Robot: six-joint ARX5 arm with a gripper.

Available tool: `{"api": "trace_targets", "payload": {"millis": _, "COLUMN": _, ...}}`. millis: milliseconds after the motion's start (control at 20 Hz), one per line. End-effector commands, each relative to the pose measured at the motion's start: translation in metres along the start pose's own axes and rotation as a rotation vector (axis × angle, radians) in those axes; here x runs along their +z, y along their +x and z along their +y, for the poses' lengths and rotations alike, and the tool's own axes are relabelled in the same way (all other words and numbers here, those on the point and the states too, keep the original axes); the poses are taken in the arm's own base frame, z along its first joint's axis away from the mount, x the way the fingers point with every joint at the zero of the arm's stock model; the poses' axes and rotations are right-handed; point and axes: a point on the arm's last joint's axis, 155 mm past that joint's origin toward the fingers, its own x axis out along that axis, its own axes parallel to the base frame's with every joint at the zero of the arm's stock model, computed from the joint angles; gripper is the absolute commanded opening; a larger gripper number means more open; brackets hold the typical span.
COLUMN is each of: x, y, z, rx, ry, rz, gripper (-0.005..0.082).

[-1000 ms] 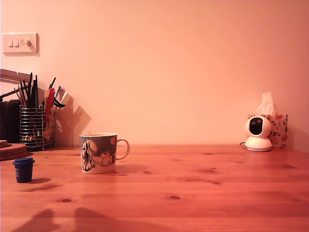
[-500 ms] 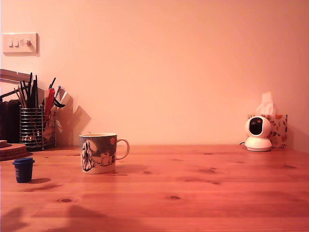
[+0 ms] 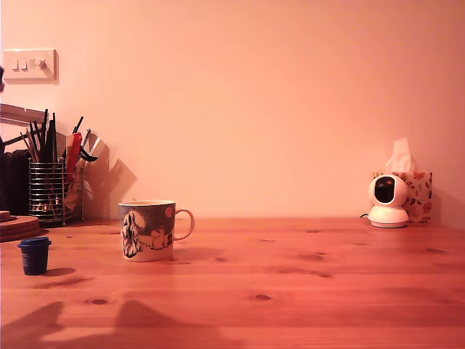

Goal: Pick up the coffee capsules on the table and drop them inside the coffee cup

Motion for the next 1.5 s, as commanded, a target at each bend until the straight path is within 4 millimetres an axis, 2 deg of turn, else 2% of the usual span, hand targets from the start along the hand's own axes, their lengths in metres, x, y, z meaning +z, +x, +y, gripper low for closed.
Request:
{"api": "trace_targets", "payload": {"millis": 0, "x": -0.013, "y": 0.005, "z": 0.005, "rx": 0.009, "ry": 0.023, "rz": 0.016, "gripper": 0.0571}}
{"api": "trace_targets", "payload": {"millis": 300, "x": -0.014, "y": 0.02, "z": -0.001, "rx": -0.02, "ry": 0.049, "rz": 0.019, "gripper": 0.0571}}
{"api": "trace_targets", "payload": {"millis": 900, "x": -0.037, "y": 0.058, "z": -0.002, "rx": -0.067, "ry": 0.083, "rz": 0.078, "gripper": 0.0571}}
{"api": "trace_targets", "payload": {"millis": 1100, "x": -0.04, "y": 0.066, "z": -0.002, "rx": -0.103, "ry": 0.072, "rz": 0.05, "gripper": 0.0571}}
{"api": "trace_targets", "payload": {"millis": 1250, "x": -0.05, "y": 0.072, "z": 0.003, "rx": -0.108, "ry": 0.077, "rz": 0.072, "gripper": 0.0571}}
{"api": "trace_targets", "payload": {"millis": 1450, "x": -0.057, "y": 0.08, "z": -0.003, "rx": -0.152, "ry": 0.094, "rz": 0.077, "gripper": 0.0571}}
